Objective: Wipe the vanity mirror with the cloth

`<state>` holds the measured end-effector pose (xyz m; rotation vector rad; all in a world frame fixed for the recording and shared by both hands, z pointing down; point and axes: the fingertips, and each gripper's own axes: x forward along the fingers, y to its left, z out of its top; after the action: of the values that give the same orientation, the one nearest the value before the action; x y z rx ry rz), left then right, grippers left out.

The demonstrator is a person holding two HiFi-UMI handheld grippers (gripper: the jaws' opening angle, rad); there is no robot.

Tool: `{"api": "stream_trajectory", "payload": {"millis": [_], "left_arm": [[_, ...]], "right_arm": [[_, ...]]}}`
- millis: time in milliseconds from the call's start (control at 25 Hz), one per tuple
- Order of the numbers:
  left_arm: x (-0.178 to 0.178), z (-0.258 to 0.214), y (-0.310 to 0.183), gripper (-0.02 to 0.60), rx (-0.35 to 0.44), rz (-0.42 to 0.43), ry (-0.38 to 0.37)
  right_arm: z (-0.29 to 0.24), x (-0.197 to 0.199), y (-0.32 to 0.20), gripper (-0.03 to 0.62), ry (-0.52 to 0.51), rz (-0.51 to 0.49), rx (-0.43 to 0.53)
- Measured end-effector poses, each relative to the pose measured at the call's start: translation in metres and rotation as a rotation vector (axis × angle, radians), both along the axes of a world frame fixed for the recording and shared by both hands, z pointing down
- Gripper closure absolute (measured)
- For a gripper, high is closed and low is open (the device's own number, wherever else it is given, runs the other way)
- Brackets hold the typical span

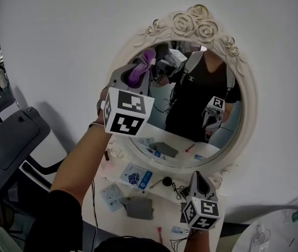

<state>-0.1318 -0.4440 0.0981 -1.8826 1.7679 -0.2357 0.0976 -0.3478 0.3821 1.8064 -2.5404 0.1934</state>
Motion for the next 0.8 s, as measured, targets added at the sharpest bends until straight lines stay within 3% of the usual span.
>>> {"api": "stream_trajectory", "payload": {"millis": [200,280,640,800], "left_arm": [[0.025,-0.027,-0.03,0.511,-0.02,0.048,-0.16],[0.026,-0.027,-0.03,0.511,-0.007,0.059,-0.188],[0.021,-0.027,-0.028,0.511,0.054,0.196,-0.054],[0.023,-0.023,-0.027,0.511,0.078,0.216,-0.051]], "right_arm": [[-0.007,-0.005,0.005,0.591,0.026,-0.022,0.035],[-0.008,-0.005,0.003,0.591,0.044,-0.022,0.041],[-0.002,-0.015,-0.011,0.591,0.101,-0.031,0.009],[0.001,-0.019,-0.016,0.591,0.135,-0.032,0.001]]}}
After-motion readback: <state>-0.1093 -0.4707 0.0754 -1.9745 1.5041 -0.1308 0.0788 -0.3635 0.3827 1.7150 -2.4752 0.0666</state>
